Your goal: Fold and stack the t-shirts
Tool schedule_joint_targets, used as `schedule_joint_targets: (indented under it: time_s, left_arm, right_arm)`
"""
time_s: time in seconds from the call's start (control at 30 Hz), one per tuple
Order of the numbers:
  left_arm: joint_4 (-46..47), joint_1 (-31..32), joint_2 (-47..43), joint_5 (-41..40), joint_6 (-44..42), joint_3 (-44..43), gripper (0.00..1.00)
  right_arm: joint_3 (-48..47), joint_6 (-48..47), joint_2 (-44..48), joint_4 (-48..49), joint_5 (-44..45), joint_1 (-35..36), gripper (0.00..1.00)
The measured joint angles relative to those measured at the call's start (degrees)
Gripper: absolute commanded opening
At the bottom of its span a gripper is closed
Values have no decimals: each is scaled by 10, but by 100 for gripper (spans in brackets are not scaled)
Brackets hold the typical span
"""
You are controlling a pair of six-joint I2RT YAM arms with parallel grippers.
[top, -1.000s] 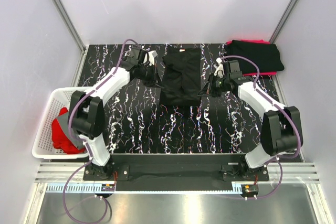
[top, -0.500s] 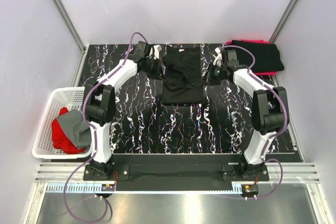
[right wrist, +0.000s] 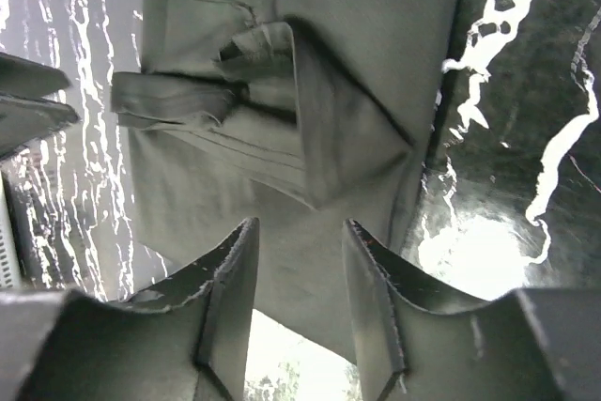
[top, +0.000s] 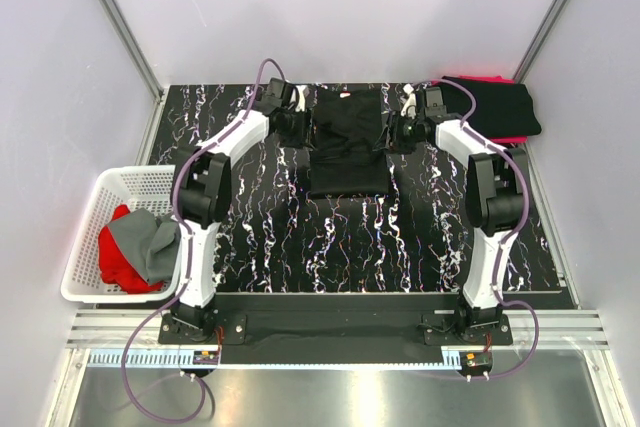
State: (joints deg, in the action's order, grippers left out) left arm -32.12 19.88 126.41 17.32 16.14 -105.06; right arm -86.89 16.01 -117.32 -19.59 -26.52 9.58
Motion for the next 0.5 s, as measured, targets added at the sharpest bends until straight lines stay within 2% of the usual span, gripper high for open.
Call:
schedule_joint_targets:
  time_s: [0.07, 0.2, 0.33, 0.5]
  left_arm:
    - [-4, -1, -5, -17, -8, -1, 64]
    - [-10, -7, -43, -14, -12, 24, 66]
    - [-12, -14, -107, 42, -4, 87, 66]
    - [-1, -15, -122, 118, 27, 173, 66]
  right_arm:
    - [13, 0, 11, 0, 2, -2, 52]
    - [92, -2, 85, -15, 0, -10, 52]
    - [168, -2, 155, -27, -10, -13, 52]
    - [224, -2, 154, -30, -23, -13, 52]
